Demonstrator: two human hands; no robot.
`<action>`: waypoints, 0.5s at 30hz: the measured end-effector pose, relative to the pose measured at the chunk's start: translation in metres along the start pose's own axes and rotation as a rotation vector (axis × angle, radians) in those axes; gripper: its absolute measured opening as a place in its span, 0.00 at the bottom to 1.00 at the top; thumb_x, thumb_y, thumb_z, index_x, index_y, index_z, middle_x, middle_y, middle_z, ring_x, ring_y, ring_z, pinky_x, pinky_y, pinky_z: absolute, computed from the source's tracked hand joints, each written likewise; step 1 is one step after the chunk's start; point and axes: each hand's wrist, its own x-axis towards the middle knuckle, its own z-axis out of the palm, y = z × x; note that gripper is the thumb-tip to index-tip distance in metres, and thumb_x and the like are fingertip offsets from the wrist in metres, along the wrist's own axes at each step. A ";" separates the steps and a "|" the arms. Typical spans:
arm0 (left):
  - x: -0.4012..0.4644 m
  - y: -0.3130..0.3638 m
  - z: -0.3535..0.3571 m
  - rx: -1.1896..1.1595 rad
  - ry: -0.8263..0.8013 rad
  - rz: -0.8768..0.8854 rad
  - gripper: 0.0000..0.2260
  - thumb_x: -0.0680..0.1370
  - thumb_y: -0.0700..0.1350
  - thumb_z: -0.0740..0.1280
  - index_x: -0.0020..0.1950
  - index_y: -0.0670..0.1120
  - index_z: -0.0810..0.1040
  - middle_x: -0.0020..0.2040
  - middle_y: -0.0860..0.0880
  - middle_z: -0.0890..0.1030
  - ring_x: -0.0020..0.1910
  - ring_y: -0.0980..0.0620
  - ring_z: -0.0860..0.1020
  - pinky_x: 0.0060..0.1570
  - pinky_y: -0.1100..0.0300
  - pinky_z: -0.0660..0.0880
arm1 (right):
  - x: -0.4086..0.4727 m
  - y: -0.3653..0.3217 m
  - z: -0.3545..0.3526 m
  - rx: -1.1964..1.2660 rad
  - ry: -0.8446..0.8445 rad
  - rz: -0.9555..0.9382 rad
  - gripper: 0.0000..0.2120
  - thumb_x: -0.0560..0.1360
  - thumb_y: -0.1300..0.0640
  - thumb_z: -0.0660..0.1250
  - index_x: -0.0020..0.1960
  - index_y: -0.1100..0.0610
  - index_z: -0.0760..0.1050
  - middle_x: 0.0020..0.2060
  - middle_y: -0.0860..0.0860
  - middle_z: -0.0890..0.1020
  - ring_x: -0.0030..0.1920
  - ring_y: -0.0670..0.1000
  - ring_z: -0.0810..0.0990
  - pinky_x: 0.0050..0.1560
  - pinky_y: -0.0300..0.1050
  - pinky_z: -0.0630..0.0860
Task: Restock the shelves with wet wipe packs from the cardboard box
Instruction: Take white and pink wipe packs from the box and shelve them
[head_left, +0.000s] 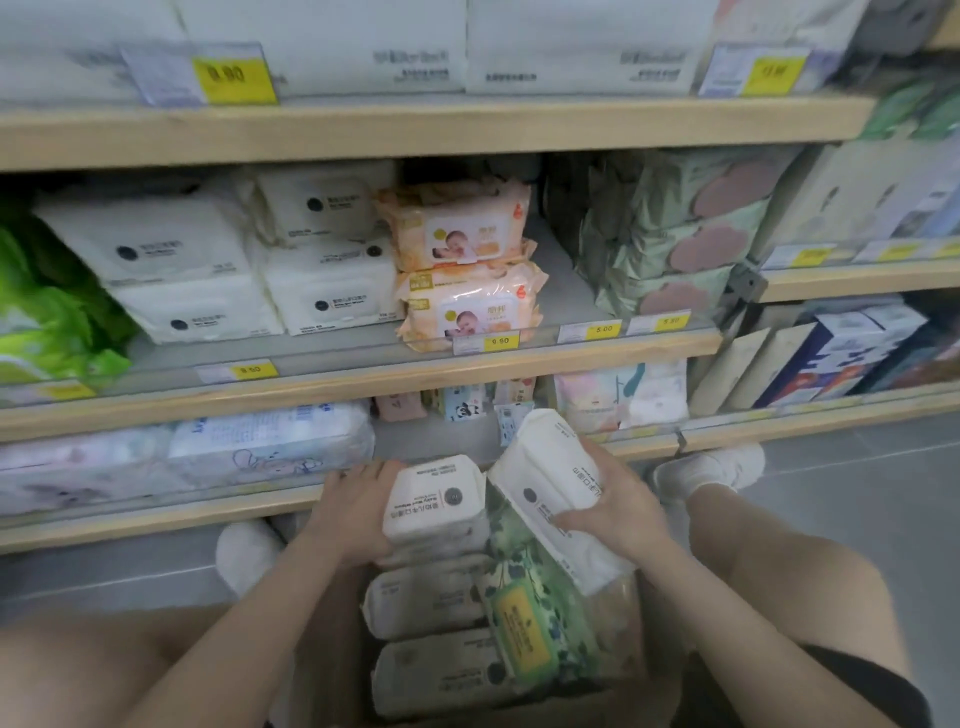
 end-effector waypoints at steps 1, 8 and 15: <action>-0.007 -0.006 -0.012 -0.025 0.020 -0.011 0.42 0.61 0.71 0.63 0.70 0.55 0.57 0.64 0.52 0.69 0.64 0.49 0.68 0.56 0.51 0.61 | 0.000 -0.010 -0.006 -0.014 0.003 -0.035 0.50 0.55 0.41 0.76 0.71 0.37 0.56 0.61 0.48 0.74 0.60 0.53 0.73 0.55 0.51 0.74; -0.050 -0.057 -0.100 0.035 0.073 -0.066 0.46 0.56 0.65 0.65 0.71 0.53 0.58 0.67 0.51 0.68 0.66 0.49 0.66 0.58 0.52 0.61 | 0.002 -0.093 -0.030 -0.132 0.040 -0.320 0.49 0.57 0.44 0.78 0.72 0.40 0.57 0.64 0.49 0.73 0.61 0.52 0.72 0.57 0.52 0.74; -0.087 -0.137 -0.117 -0.035 0.147 -0.183 0.43 0.56 0.56 0.75 0.67 0.56 0.60 0.64 0.52 0.72 0.62 0.48 0.70 0.59 0.51 0.63 | 0.023 -0.196 -0.018 -0.348 0.090 -0.586 0.49 0.59 0.42 0.77 0.74 0.41 0.54 0.63 0.52 0.72 0.62 0.55 0.71 0.56 0.50 0.71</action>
